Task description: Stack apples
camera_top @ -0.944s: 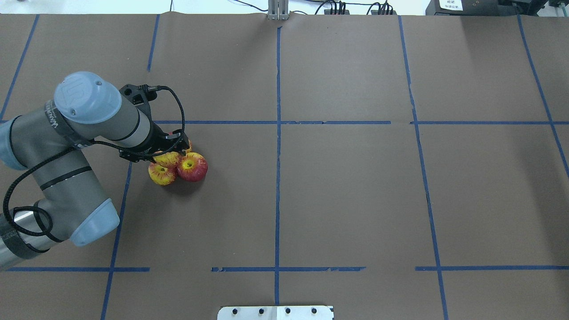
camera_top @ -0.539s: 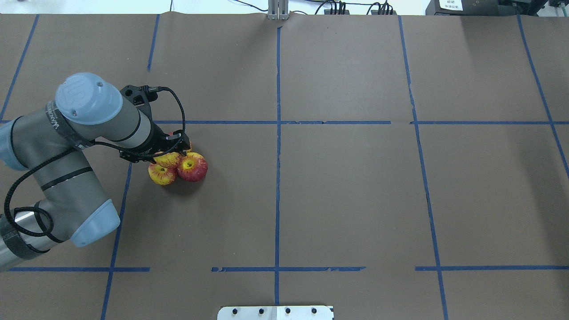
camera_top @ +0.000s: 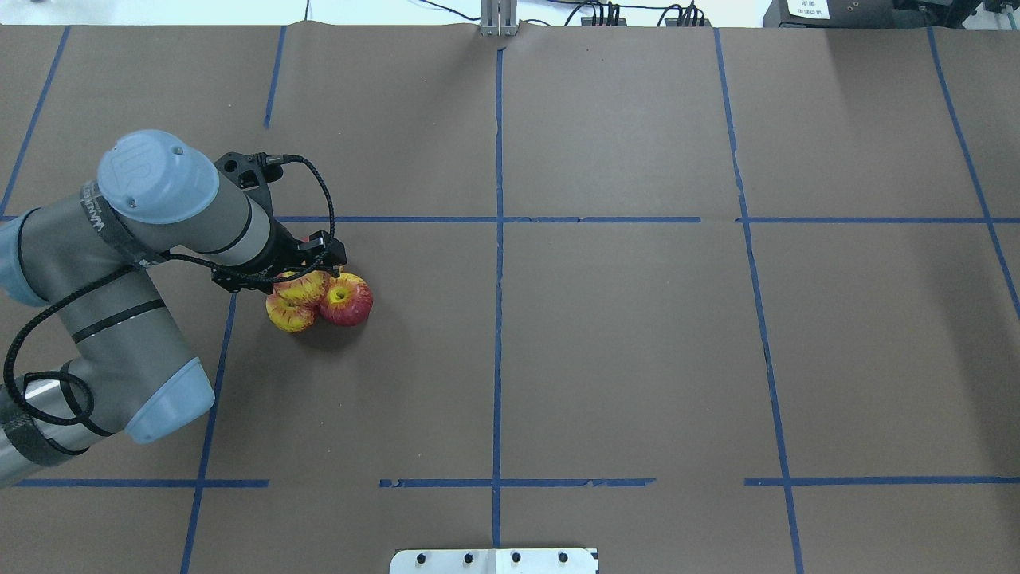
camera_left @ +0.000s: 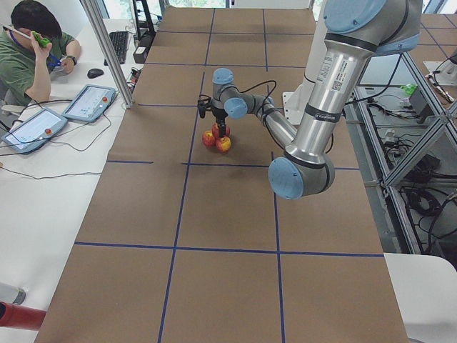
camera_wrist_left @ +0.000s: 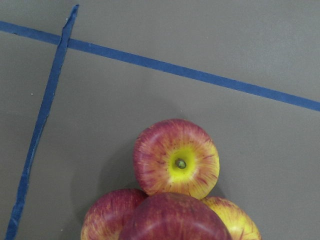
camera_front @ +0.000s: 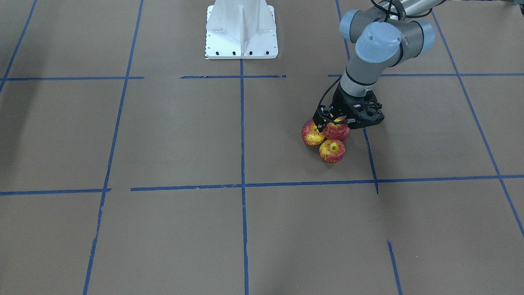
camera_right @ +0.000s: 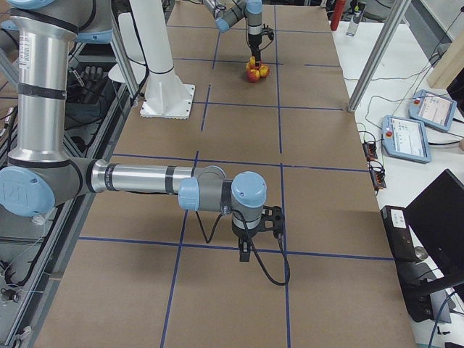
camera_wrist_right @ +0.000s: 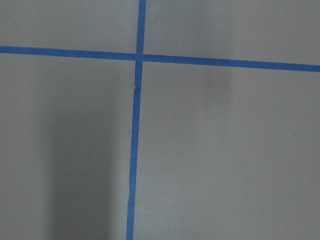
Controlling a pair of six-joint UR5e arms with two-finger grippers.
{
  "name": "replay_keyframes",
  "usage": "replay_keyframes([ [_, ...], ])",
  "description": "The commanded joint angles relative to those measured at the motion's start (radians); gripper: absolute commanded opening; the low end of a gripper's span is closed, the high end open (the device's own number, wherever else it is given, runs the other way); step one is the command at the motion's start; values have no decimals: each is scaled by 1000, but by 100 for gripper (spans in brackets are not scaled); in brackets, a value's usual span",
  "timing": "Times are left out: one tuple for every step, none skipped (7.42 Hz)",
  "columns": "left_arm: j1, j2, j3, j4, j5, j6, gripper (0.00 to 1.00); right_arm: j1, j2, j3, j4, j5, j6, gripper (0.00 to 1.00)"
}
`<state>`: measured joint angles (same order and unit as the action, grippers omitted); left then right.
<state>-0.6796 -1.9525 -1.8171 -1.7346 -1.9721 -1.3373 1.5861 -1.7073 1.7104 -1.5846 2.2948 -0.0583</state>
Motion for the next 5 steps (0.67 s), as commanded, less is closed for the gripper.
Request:
replay_keyframes([
  [-11, 4, -13, 3, 1, 9, 99, 0, 0, 0, 0, 0, 0, 100],
  [-37, 12, -33, 4, 1, 15, 99, 0, 0, 0, 0, 0, 0, 100],
  [-82, 12, -44, 6, 1, 36, 99, 0, 0, 0, 0, 0, 0, 100],
  [-121, 14, -66, 9, -1, 100, 99, 0, 0, 0, 0, 0, 0, 100],
  [-173, 20, -76, 10, -4, 198, 99, 0, 0, 0, 0, 0, 0, 100],
])
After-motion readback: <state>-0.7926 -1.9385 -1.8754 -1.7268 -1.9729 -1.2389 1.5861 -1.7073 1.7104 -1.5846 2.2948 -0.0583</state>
